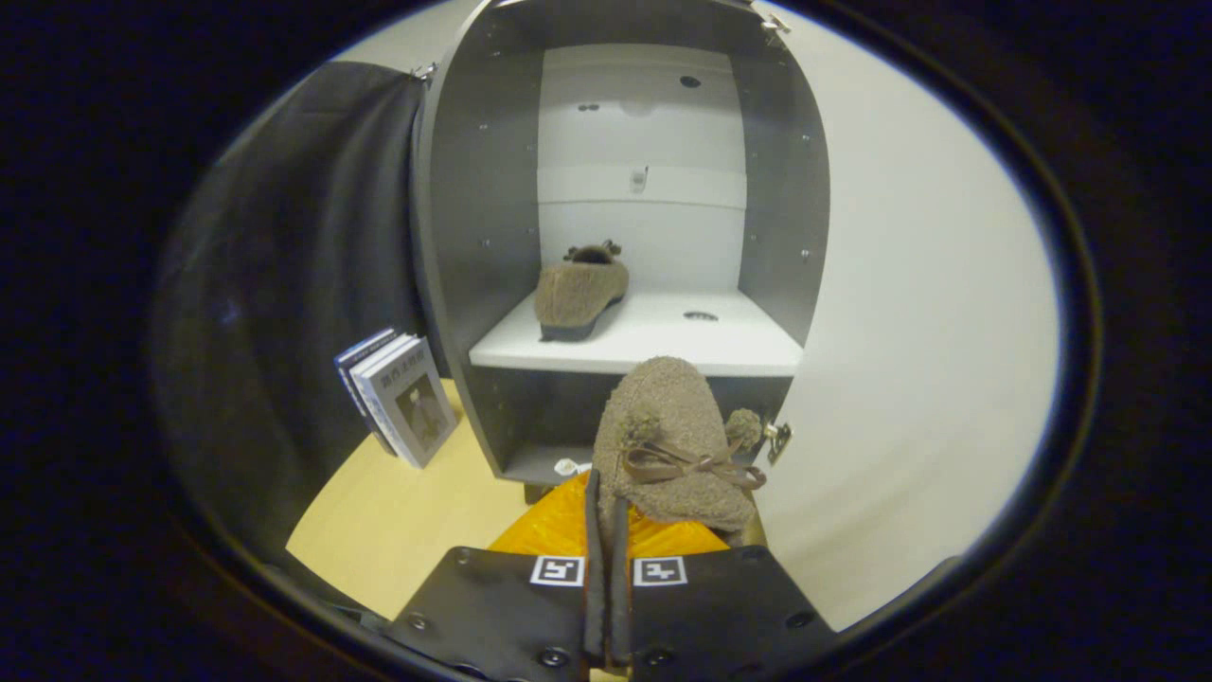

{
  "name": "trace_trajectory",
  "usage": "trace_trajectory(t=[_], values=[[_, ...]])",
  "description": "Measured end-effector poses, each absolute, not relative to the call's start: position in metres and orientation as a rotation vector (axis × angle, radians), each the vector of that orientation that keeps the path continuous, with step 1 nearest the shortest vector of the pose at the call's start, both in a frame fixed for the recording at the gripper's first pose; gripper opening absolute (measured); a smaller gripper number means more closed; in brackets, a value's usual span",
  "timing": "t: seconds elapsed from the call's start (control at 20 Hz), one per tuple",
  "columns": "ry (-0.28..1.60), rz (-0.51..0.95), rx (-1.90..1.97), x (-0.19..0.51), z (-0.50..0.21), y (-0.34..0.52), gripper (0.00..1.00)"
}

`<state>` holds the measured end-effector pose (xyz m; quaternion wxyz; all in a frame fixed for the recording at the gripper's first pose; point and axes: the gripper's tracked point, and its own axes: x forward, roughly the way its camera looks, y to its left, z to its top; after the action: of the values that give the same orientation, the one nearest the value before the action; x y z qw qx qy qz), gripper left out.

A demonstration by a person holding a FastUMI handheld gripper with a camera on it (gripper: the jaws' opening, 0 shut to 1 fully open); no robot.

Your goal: Open the shoe cabinet door, grab the shoes and put them into the shoe cabinet, then close the shoe cabinet door.

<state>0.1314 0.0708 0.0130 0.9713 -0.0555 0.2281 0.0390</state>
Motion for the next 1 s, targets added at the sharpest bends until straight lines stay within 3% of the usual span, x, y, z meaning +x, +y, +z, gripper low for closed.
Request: trace_trajectory(t=[0.45,1.0], values=[[0.348,0.004,-0.104,0.236,0.066,0.075,0.05],[0.347,-0.063,-0.124,0.396,0.057,0.047,0.05]])
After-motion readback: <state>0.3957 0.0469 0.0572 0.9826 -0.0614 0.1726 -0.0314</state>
